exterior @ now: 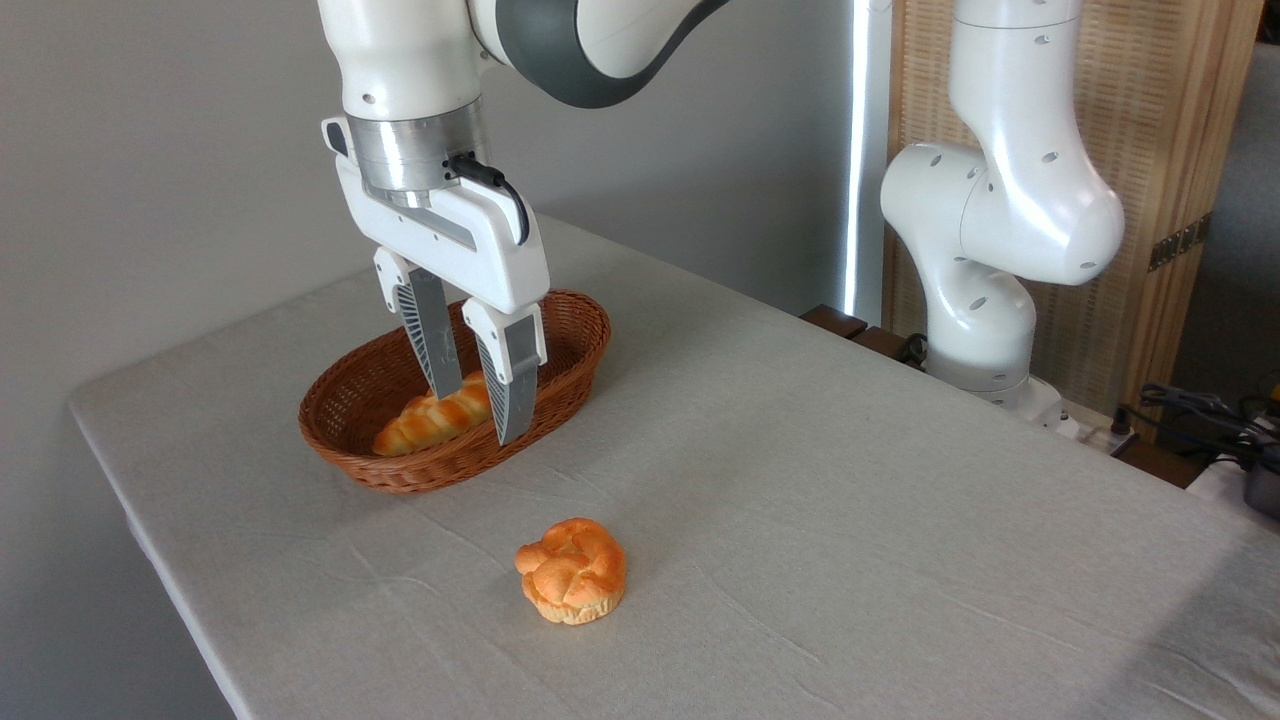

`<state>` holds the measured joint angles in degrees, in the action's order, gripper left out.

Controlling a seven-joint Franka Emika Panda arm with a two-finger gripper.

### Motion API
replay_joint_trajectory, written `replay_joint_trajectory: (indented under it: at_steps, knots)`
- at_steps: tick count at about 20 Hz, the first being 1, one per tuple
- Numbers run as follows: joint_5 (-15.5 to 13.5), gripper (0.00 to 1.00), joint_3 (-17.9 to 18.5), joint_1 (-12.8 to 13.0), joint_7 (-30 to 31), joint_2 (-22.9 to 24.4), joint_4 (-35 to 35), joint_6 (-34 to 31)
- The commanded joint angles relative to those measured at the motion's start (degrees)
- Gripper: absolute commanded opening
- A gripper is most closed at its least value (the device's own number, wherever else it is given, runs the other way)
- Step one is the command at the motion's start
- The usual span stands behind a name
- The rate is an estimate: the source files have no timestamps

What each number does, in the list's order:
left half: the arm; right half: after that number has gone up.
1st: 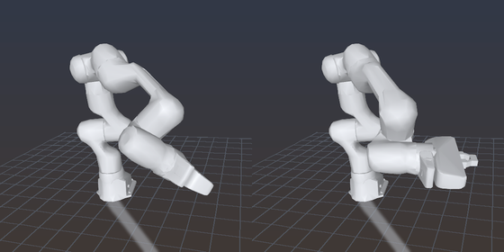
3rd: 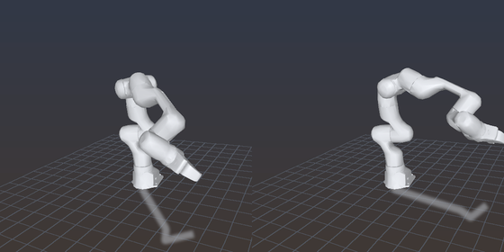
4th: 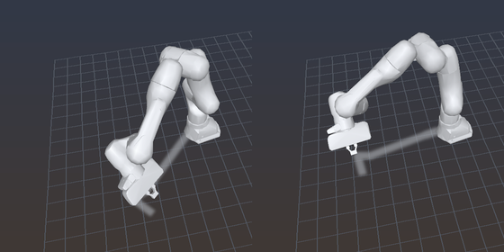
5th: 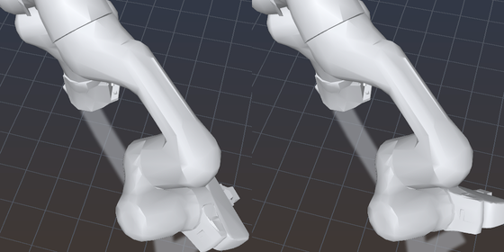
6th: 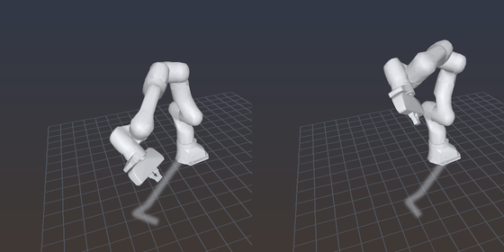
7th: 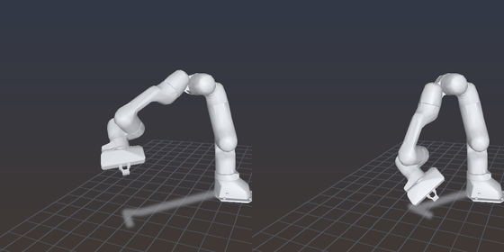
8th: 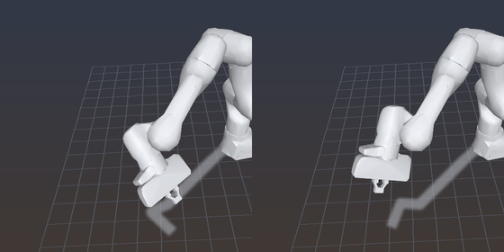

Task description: Put bread into the basket

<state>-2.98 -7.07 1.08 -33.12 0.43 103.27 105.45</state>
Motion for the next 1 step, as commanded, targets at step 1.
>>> replay_joint_trajectory:
  at_steps: [1]
  knots:
    - [0.5,1.00,1.4,0.4,-0.3,0.4,-0.4,-1.4]
